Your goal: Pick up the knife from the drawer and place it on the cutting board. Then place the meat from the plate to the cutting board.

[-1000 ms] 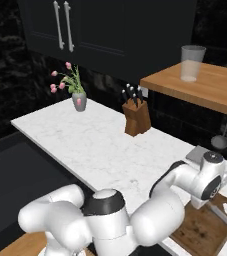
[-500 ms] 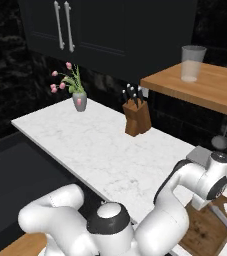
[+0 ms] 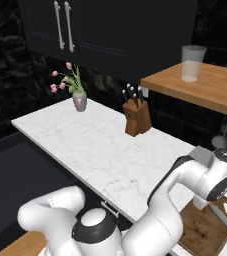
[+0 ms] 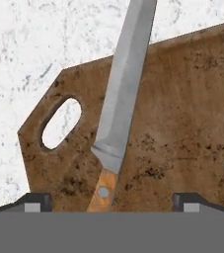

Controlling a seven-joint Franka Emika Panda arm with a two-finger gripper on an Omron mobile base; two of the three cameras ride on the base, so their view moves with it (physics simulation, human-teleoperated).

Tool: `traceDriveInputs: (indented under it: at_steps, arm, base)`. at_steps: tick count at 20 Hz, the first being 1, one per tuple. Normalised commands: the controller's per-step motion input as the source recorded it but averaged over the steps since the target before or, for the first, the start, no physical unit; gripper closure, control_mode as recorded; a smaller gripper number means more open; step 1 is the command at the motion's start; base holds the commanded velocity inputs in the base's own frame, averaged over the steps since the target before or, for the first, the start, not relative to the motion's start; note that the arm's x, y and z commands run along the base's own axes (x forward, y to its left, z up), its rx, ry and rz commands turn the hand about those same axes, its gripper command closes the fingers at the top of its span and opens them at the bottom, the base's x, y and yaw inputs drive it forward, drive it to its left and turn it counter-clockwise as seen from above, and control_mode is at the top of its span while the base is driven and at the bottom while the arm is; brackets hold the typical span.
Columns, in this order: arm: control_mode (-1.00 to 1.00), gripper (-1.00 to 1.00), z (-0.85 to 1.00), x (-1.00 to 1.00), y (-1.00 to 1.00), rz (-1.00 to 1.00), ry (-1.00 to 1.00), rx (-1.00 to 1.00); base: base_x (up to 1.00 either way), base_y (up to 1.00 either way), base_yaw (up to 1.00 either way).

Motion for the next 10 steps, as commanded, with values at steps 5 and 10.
traceDriveInputs:
  at_steps: [5,10]
  arm:
    - [-1.00,-1.00,0.78,-0.07,0.39,0.00,-0.06,-0.02]
    - [-1.00,-1.00,0.09,-0.21,0.84,0.00,0.00,-0.02]
  base:
    - [0.00,0.00,0.00]
    - [0.00,0.00,0.00]
